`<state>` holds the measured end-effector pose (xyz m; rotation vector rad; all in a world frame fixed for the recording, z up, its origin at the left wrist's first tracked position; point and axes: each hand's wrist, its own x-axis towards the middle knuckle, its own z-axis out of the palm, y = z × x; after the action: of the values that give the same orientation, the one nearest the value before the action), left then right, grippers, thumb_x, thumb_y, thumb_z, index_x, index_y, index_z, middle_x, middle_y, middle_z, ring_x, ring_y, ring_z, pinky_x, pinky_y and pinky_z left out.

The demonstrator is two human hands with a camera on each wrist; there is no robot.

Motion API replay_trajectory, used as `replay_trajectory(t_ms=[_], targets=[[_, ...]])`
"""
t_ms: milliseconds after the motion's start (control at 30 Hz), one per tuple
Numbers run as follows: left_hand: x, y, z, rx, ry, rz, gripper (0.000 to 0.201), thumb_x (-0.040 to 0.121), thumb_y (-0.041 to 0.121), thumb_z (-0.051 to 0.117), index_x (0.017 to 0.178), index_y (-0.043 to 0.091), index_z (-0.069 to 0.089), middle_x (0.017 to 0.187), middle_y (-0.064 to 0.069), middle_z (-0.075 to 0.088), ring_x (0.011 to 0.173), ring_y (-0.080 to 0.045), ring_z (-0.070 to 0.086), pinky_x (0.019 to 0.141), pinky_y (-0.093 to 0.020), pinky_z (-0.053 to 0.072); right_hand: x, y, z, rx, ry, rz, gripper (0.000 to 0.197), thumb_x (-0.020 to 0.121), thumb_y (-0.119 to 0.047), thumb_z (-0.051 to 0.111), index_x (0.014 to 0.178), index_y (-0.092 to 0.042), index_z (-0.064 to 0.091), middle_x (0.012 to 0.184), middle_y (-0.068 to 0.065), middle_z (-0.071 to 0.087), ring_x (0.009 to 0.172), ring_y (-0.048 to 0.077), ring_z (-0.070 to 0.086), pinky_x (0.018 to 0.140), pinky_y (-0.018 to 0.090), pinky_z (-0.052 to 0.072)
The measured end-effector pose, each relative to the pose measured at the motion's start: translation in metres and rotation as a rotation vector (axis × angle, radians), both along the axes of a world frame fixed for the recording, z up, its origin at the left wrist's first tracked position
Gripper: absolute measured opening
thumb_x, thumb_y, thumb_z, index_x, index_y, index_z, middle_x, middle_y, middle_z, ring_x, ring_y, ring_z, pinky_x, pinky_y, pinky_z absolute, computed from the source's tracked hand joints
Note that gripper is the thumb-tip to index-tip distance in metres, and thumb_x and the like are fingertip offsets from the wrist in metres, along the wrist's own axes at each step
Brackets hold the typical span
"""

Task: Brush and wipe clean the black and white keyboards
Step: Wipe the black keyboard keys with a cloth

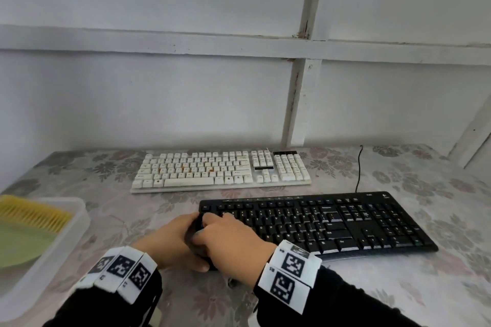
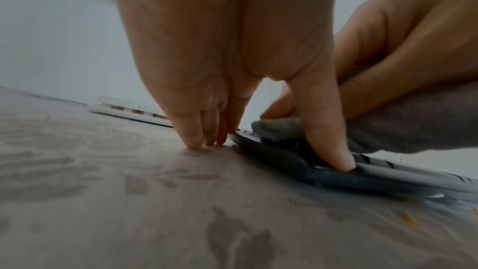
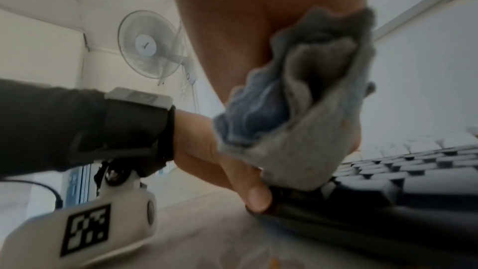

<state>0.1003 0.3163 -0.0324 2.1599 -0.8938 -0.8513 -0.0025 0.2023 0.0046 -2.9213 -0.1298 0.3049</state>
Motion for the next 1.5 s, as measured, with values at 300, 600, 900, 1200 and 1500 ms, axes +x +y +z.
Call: replay_trajectory(t_ms=[300,600,900,1200,1500], targets=[[-0.004,0.001,0.002,0.059,-0.019,0.074,0.086,0.057,0.013,0.085,0.121,0.037,0.033,0.111,0.023,0.046,0.112,-0.005,0.046,0.095,-0.02,0.037,-0.016,-0.023,0.002,-0.029,-0.049,-0.025,0.027,0.083,0.01,0.043,0.072,-0.014,0.041,0.091,0.003,0.03,0.082,0.022,0.029,0.05,0.025,0.02],[-0.005,0.004,0.004,0.094,0.016,0.081,0.107,0.056,0.021,0.086,0.143,0.026,0.025,0.131,0.015,0.042,0.123,-0.007,0.04,0.107,-0.026,0.031,-0.045,-0.069,0.0,-0.108,0.014,-0.099,0.032,0.064,0.018,0.039,0.068,-0.014,0.04,0.072,-0.009,0.02,0.064,0.014,0.025,0.055,0.032,0.036],[-0.005,0.0,0.005,0.064,0.01,0.071,0.077,0.056,0.009,0.085,0.112,0.04,0.041,0.108,0.025,0.05,0.113,-0.004,0.051,0.091,-0.015,0.042,-0.008,-0.024,0.02,0.057,-0.033,-0.069,0.018,0.079,0.001,0.049,0.074,-0.013,0.058,0.09,0.005,0.039,0.079,0.023,0.042,0.059,0.032,0.037],[-0.005,0.003,0.005,0.046,0.019,0.083,0.09,0.048,0.019,0.087,0.118,0.041,0.035,0.122,0.017,0.049,0.116,-0.004,0.047,0.102,-0.026,0.038,-0.008,-0.014,-0.002,-0.017,-0.056,-0.021,0.025,0.087,0.002,0.047,0.07,-0.015,0.044,0.093,0.004,0.029,0.084,0.026,0.032,0.05,0.025,0.02],[-0.007,0.005,0.006,0.059,0.035,0.065,0.108,0.041,0.029,0.086,0.135,0.032,0.034,0.125,0.022,0.045,0.121,-0.005,0.043,0.109,-0.033,0.033,-0.045,-0.075,0.001,-0.029,-0.004,-0.141,0.023,0.063,0.011,0.038,0.062,-0.011,0.04,0.073,-0.005,0.022,0.058,0.013,0.02,0.056,0.03,0.032]])
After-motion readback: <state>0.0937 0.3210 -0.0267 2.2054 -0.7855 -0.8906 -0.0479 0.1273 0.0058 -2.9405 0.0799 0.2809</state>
